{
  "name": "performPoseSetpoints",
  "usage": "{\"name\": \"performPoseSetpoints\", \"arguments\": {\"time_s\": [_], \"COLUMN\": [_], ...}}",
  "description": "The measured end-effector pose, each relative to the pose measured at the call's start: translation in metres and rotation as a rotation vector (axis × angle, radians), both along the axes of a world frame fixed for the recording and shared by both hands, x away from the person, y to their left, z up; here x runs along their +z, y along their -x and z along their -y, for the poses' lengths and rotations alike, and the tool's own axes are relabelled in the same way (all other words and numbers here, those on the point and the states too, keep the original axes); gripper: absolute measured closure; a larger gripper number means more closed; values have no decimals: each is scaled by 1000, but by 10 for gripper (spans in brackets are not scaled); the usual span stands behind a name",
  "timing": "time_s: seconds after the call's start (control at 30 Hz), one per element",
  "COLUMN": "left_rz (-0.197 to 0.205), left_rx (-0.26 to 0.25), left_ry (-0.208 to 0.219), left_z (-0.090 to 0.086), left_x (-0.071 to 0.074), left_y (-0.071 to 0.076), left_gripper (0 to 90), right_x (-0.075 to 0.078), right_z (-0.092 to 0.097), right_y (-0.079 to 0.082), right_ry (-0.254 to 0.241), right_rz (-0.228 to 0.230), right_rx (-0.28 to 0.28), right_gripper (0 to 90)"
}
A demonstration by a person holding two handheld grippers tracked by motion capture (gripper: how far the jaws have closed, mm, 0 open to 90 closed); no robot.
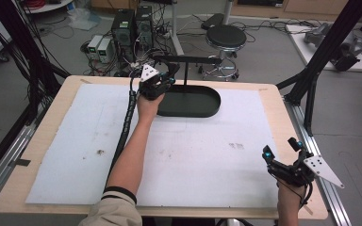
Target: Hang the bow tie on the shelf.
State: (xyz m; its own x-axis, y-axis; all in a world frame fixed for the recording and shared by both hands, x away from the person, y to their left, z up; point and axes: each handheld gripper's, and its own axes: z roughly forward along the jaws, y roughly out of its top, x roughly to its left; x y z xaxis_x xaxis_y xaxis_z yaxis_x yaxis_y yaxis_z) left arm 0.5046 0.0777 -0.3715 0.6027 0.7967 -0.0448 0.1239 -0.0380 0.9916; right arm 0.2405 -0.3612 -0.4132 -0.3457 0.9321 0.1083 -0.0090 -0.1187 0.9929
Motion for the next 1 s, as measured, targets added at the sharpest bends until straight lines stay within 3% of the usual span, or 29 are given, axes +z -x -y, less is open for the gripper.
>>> {"name": "performPoseSetpoints", "arguments": {"time_s": [0.13, 0.27, 0.47, 0.53, 0.73, 0.83, 1.0], "left_rz": [-17, -9, 22, 7, 34, 68, 109], "left_rx": [9, 2, -22, -38, -32, -21, -16], "left_ry": [5, -1, -27, -39, -33, -16, 13], "left_z": [-1, 0, 0, -2, -12, -18, -32], "left_x": [-2, 0, 0, 3, 15, 23, 38], "left_y": [-1, 2, 19, 25, 55, 71, 100], "left_gripper": [563, 496, 418, 369, 128, 68, 61], "right_x": [0, 0, 1, 1, 3, 3, 5], "right_z": [0, 0, 0, -1, -4, -5, -8], "right_y": [0, 0, 1, 0, 1, 1, 2], "right_ry": [-4, -4, -9, -7, -5, -9, -7], "right_rz": [-2, -1, 8, 14, 8, 11, 17], "right_rx": [-1, 0, 0, 2, 11, 20, 31], "right_gripper": [10, 10, 10, 10, 10, 10, 10]}}
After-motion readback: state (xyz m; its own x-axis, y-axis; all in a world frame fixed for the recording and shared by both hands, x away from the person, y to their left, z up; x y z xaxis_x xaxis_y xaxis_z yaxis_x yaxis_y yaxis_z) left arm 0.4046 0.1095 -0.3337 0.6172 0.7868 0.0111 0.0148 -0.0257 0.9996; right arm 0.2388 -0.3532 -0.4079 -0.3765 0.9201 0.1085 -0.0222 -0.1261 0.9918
